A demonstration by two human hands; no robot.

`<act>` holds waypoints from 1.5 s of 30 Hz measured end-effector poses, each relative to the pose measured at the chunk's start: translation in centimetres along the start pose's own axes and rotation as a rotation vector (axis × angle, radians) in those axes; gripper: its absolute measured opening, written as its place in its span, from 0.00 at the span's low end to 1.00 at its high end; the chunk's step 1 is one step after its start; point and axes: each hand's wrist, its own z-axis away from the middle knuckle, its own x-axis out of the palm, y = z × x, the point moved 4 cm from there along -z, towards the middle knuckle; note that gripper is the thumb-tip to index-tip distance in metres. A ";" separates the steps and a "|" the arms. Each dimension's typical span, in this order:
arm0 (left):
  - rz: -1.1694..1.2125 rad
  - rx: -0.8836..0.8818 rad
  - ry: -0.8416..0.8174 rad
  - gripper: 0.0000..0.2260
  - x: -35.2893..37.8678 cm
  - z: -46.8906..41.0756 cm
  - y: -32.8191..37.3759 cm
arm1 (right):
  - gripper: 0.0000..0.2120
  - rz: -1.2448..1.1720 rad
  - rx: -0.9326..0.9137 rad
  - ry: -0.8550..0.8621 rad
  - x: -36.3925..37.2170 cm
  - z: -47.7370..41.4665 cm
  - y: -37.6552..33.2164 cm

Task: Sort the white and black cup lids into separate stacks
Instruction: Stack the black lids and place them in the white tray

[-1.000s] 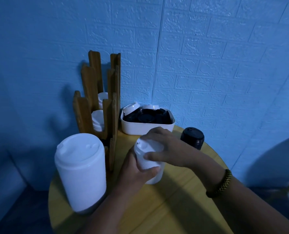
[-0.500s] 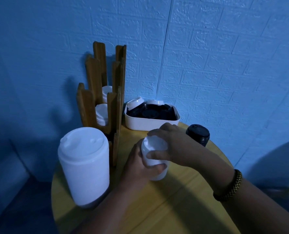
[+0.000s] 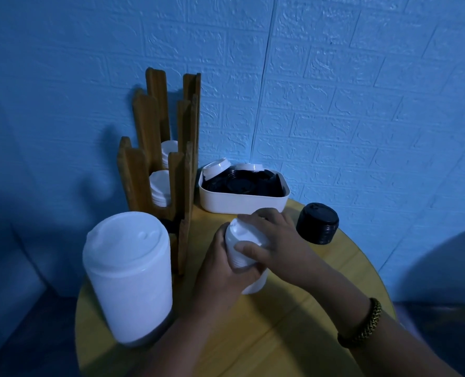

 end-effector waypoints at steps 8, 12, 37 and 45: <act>0.153 -0.005 0.036 0.42 -0.4 0.0 0.0 | 0.28 -0.222 -0.029 -0.074 -1.2 -4.4 1.1; 0.151 -0.009 0.018 0.43 -0.3 0.1 0.0 | 0.18 0.143 0.068 0.158 -3.6 -11.6 5.9; 0.183 -0.037 0.022 0.40 -0.6 0.4 0.2 | 0.11 0.291 -0.205 0.330 -3.8 0.1 6.5; 0.167 -0.022 0.031 0.36 -0.9 1.0 1.0 | 0.09 0.156 0.061 0.053 -0.1 6.0 8.6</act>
